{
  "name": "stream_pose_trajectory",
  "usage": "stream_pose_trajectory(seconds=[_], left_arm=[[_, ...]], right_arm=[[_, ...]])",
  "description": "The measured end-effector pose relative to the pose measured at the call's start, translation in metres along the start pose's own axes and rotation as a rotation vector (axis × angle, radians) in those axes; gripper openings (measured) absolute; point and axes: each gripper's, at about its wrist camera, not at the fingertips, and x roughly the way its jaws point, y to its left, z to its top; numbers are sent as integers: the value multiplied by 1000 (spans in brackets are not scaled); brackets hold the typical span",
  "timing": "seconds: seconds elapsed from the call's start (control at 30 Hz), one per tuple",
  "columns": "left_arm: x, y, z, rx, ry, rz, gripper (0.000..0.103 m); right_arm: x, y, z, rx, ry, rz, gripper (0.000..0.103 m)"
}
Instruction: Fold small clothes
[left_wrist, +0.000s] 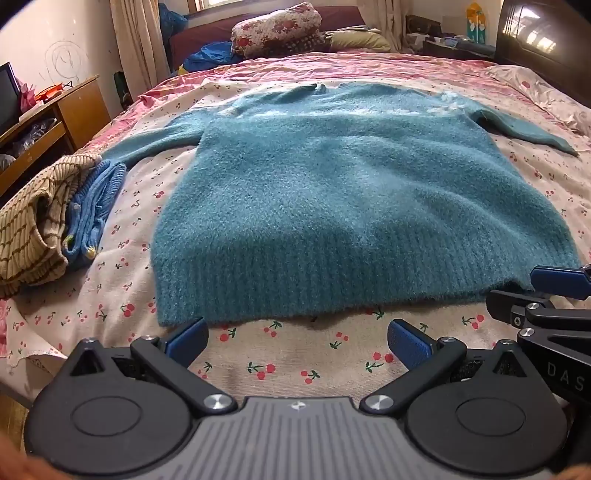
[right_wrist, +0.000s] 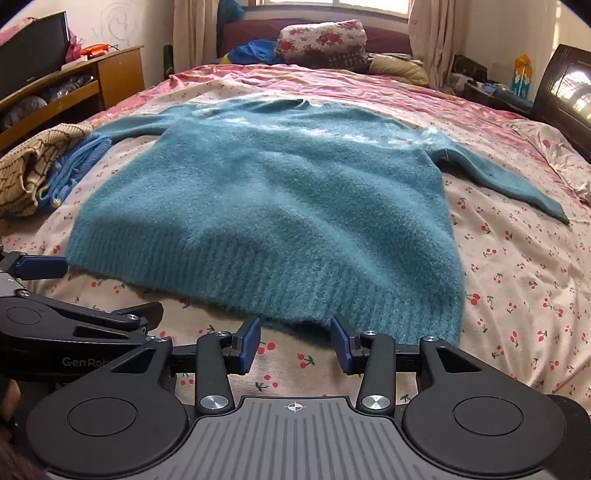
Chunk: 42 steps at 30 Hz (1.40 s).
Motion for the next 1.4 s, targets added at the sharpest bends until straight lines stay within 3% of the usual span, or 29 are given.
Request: stream_pose_trajectory(seconds=[0.5, 1.03, 1.4], left_arm=[[-1, -3, 4, 22, -13, 14, 103], [3, 3, 14, -19, -33, -47, 103], [12, 4, 26, -8, -5, -28, 103]], right_arm=[[2, -4, -1, 15, 2, 2, 43], [5, -4, 10, 31, 2, -6, 43], [11, -3, 21, 44, 5, -14, 43]])
